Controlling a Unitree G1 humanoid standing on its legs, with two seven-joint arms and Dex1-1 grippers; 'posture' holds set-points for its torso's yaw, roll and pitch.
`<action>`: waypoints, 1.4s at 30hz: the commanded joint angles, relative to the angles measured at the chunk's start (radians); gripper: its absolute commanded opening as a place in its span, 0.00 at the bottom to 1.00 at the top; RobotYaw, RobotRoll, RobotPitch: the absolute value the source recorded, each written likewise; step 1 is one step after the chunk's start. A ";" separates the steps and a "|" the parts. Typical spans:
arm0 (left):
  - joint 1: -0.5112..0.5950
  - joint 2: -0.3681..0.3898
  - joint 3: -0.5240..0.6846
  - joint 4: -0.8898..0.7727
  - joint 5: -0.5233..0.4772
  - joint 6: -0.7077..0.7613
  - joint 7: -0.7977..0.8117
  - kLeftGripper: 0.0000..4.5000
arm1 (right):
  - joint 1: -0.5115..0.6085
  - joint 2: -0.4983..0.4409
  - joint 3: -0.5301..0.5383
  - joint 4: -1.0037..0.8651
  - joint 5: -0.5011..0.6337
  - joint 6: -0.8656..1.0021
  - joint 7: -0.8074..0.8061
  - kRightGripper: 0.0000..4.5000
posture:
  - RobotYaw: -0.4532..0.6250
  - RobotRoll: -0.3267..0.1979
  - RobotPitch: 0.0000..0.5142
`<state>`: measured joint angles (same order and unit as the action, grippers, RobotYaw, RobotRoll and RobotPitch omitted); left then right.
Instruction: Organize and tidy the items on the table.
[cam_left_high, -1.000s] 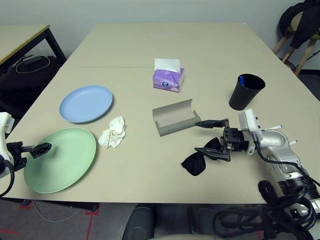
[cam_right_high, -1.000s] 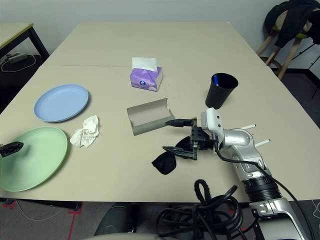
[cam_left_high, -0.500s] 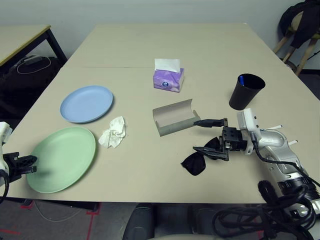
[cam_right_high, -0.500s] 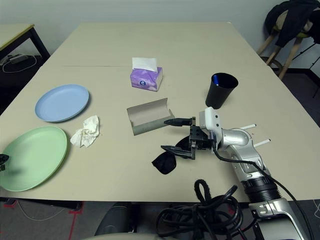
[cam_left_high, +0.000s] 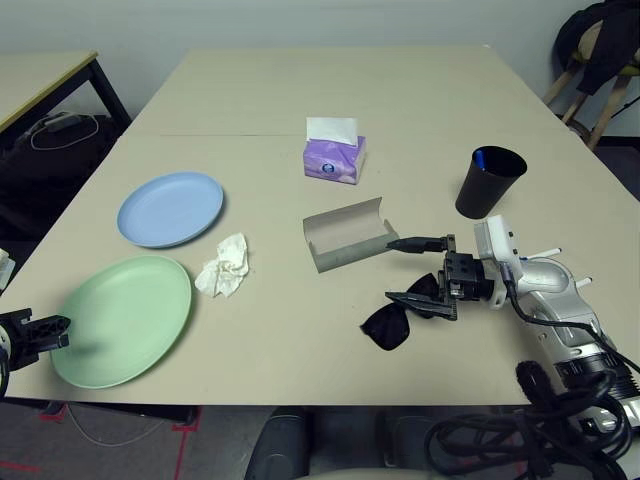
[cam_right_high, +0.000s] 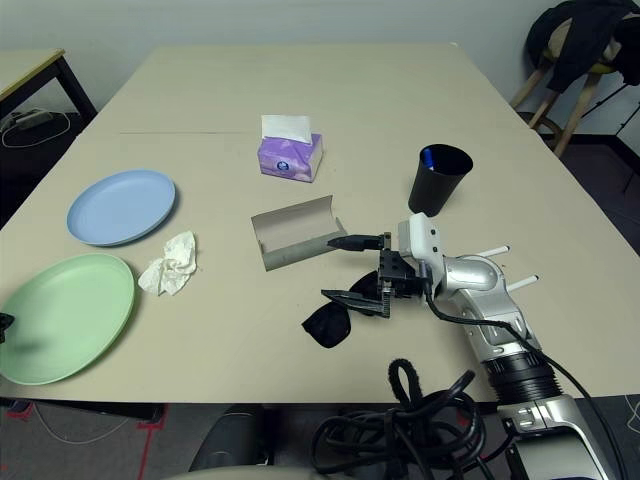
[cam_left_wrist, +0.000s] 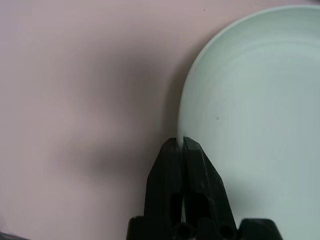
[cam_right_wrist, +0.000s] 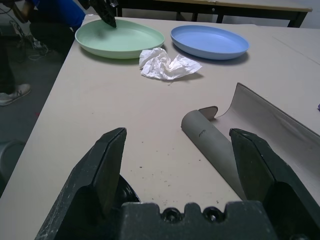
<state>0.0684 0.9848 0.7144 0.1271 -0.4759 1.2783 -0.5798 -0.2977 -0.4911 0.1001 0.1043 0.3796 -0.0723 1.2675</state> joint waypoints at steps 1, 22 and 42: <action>-0.025 -0.047 0.072 -0.048 -0.017 0.082 0.048 0.01 | -0.002 0.004 0.003 -0.003 -0.001 -0.003 -0.008 1.00 | 0.54 0.62 0.11; -0.482 -0.259 0.198 -0.127 0.054 0.198 0.342 0.01 | -0.012 0.019 0.005 -0.009 0.001 0.012 -0.028 1.00 | 0.54 0.62 0.11; -0.869 -0.493 0.189 0.294 0.155 -0.287 0.806 0.01 | -0.003 0.047 -0.027 -0.022 0.016 0.042 -0.127 1.00 | 0.51 0.62 0.11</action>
<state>-0.7841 0.4976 0.9143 0.3864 -0.3336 1.0321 0.1959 -0.3056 -0.4496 0.0986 0.1006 0.3842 -0.0478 1.1670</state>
